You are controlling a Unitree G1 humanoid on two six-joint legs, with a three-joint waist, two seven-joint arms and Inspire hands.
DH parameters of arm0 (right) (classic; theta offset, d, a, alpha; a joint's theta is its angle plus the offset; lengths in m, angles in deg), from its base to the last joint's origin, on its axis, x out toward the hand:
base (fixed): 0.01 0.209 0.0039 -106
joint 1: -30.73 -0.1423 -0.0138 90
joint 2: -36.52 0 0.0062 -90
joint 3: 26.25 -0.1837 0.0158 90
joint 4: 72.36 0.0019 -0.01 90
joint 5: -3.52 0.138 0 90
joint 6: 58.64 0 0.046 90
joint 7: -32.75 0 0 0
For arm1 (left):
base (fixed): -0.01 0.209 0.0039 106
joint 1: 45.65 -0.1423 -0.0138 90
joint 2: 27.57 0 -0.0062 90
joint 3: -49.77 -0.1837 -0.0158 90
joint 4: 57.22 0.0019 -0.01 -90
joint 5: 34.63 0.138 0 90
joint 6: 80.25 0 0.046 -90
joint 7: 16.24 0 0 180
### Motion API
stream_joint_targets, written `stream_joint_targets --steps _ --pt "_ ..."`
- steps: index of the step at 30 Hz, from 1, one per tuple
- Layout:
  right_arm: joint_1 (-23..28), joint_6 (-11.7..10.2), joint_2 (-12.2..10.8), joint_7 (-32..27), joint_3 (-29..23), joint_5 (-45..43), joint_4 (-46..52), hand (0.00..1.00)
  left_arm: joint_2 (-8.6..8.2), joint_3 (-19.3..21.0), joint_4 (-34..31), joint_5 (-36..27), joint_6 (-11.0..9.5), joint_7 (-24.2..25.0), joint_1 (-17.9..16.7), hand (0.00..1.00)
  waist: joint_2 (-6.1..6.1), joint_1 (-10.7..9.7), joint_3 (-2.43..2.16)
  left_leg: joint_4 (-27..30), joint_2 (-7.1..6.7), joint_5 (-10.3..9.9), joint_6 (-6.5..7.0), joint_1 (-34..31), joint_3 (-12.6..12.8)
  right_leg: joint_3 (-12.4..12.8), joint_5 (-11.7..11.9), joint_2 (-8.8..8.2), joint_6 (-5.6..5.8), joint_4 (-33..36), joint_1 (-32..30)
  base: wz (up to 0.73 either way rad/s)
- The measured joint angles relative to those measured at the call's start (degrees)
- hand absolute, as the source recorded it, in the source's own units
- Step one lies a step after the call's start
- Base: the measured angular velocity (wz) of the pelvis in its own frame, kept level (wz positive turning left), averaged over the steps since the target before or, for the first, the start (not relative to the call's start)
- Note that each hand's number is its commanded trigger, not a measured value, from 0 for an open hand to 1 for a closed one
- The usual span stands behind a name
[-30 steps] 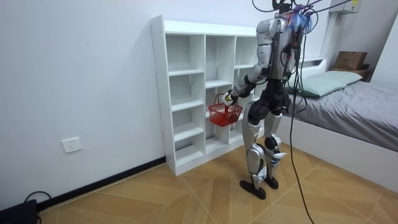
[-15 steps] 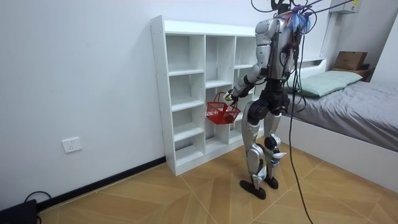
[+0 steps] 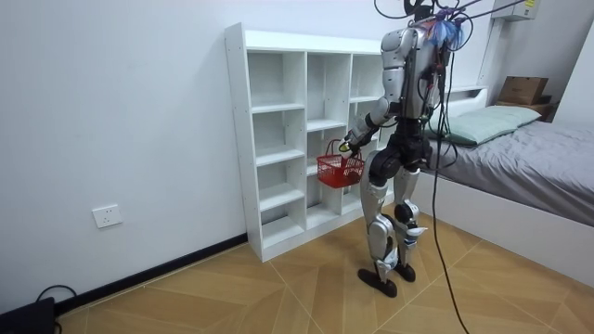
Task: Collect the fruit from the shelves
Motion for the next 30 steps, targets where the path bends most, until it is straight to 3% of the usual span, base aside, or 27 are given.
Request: stream_joint_targets --steps 15,20,30 --pt "-0.35 -0.03 0.06 -1.34 0.94 -0.37 -1.52 1.0 0.08 -0.99 -0.01 0.55 0.0 0.1 -2.59 1.0 0.44 -0.11 -0.36 0.17 -0.04 -0.09 0.06 0.22 -0.8 -0.49 -0.01 -0.04 0.03 0.02 0.29 0.02" --pt "-1.01 -0.67 0.03 -2.34 0.86 1.02 -3.69 1.0 0.14 -1.35 0.0 0.43 -0.04 0.1 -3.01 1.0 0.82 -0.16 -0.6 0.18 -0.06 -0.1 0.03 0.78 -0.98 -0.71 -0.1 -0.06 0.15 -0.03 1.13 0.01" --pt "-1.19 -2.58 0.35 -3.86 -0.3 1.69 -3.85 1.0 0.48 -0.58 0.0 0.46 -0.04 0.94 -3.22 1.0 0.6 -0.16 -0.53 1.08 -0.09 -0.1 0.0 0.26 -1.08 -0.71 -0.13 -0.27 0.14 -0.05 1.18 0.0"
